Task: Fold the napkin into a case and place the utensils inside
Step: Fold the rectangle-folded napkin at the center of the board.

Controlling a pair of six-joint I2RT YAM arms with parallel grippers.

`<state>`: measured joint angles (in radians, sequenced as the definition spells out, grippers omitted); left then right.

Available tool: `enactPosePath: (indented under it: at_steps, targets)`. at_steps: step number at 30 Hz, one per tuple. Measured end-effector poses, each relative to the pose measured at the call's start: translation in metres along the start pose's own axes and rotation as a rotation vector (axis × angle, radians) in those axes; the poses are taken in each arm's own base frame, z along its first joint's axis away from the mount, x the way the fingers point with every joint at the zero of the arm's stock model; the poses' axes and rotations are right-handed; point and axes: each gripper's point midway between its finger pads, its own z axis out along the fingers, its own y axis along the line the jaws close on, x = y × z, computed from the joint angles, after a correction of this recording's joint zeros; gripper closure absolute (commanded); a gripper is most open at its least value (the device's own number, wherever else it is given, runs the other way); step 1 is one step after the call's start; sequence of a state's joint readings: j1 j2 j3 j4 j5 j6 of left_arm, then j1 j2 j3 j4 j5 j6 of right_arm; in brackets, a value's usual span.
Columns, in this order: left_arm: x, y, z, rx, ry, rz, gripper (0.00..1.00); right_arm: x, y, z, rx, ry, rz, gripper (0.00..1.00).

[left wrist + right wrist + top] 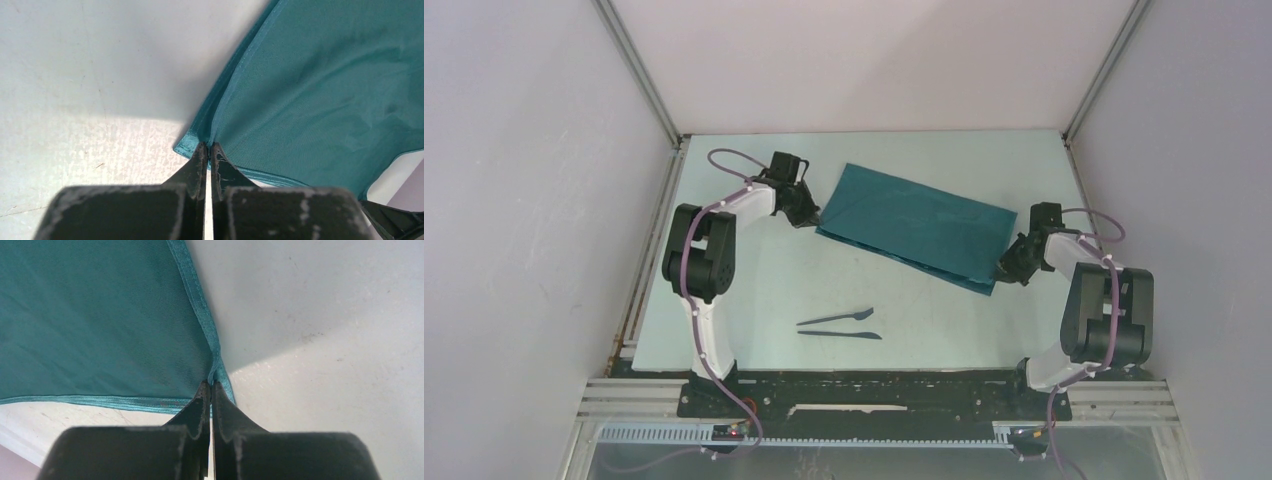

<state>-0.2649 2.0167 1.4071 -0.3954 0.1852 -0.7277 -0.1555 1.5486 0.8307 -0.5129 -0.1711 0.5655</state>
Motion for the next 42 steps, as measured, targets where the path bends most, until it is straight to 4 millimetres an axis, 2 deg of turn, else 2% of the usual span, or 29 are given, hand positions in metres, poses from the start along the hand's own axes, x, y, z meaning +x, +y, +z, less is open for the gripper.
enactPosePath:
  at_steps: [14,28,42]
  targets:
    - [0.004,0.010,0.001,-0.041,0.005,0.010,1.00,0.013,-0.005,0.004,-0.010,0.015,-0.004,1.00]
    - [0.007,0.019,0.006,-0.071,0.016,0.020,1.00,0.020,0.003,0.001,-0.026,0.015,-0.029,1.00]
    - [0.003,0.016,0.009,-0.069,0.016,0.021,1.00,0.021,0.004,0.000,-0.030,0.013,-0.032,1.00]
